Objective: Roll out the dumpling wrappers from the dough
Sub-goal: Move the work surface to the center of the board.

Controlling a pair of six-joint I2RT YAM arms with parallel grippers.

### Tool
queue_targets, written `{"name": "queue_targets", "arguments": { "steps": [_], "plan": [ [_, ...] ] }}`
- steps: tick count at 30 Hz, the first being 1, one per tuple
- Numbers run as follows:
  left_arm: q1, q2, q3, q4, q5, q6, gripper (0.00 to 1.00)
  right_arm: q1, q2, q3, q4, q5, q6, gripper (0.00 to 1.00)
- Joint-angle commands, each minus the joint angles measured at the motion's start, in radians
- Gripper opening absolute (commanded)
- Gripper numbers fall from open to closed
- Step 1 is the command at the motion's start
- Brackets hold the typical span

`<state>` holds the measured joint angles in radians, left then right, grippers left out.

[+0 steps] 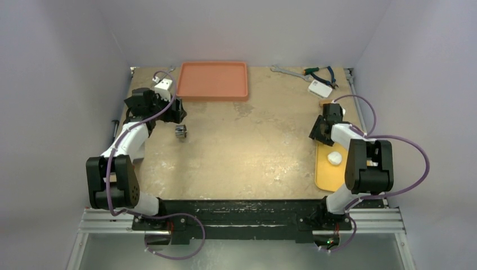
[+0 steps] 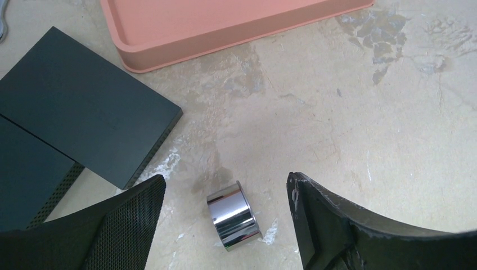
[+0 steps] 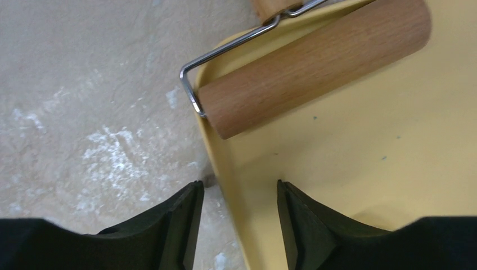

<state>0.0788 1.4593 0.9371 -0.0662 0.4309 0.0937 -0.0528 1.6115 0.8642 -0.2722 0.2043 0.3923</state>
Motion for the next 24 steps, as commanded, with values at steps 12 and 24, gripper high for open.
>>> {"name": "queue_targets", "arguments": {
  "steps": [12,24],
  "plan": [
    [0.004,-0.053,0.062,-0.127,-0.008,0.068,0.79,0.001,0.033,0.014,0.037,-0.117,-0.025,0.27],
    [0.004,-0.045,0.067,-0.123,-0.001,0.061,0.79,0.117,0.006,-0.007,0.025,-0.127,0.005,0.00]
  ]
}}
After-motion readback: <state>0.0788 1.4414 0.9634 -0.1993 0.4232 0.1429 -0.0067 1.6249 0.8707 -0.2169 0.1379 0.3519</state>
